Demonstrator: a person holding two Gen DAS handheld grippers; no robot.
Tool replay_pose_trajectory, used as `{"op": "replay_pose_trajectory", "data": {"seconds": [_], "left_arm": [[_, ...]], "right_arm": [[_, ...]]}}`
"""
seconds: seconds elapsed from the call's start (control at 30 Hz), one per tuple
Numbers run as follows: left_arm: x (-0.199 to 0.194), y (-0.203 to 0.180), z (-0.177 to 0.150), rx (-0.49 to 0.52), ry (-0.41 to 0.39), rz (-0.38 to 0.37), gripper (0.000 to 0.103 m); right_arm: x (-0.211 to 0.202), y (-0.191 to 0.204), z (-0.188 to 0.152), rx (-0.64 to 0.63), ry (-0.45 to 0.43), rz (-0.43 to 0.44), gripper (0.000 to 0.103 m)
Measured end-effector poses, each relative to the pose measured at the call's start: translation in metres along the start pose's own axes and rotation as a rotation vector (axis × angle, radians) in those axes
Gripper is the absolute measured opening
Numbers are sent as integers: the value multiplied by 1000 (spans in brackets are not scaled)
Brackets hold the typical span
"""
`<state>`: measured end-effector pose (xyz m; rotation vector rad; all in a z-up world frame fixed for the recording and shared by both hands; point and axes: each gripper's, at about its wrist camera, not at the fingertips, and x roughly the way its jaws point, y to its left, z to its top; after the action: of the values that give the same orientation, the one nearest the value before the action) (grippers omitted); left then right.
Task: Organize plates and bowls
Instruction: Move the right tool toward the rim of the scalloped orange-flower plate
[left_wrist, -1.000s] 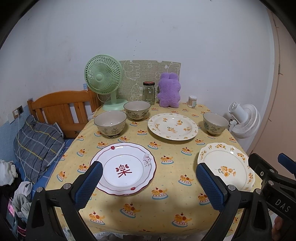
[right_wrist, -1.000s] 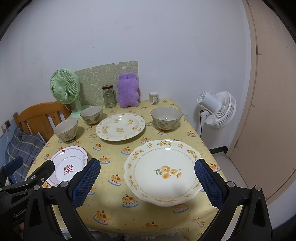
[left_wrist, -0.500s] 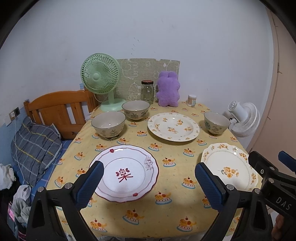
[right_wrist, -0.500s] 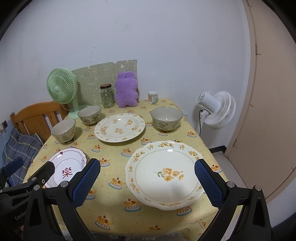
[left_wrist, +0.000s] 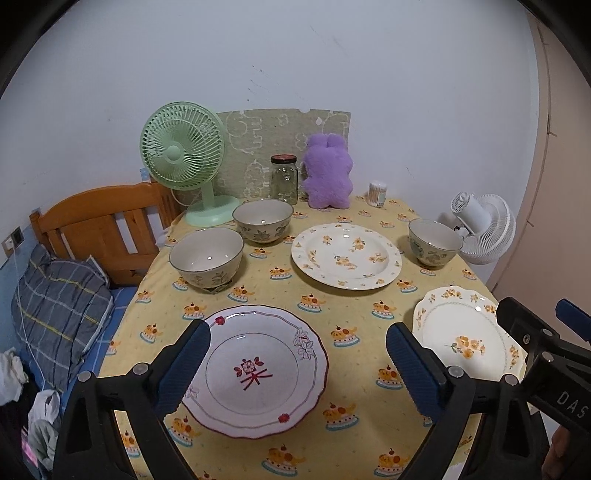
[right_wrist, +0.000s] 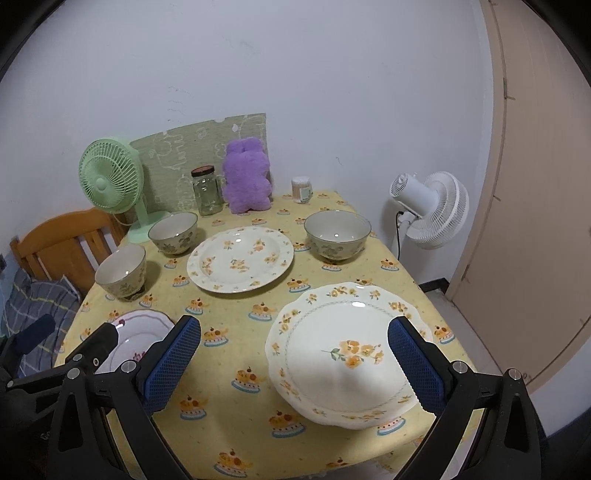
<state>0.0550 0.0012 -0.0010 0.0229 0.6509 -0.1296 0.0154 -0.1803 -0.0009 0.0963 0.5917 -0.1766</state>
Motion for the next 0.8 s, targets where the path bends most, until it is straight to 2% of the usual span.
{"op": "replay_pose_trajectory", "data": {"seconds": [0.3,0.63,0.8], "left_arm": [[24,-18,3,28,48,-28,96],[64,-90,4,61,105,-45,92],[88,-119,2,31,156,-27,92]], "right_arm": [[19,-7,4,25,26,-39,100],[64,-57,8,22,98,-11,94],[92,-89,14,8,139,-2,92]]}}
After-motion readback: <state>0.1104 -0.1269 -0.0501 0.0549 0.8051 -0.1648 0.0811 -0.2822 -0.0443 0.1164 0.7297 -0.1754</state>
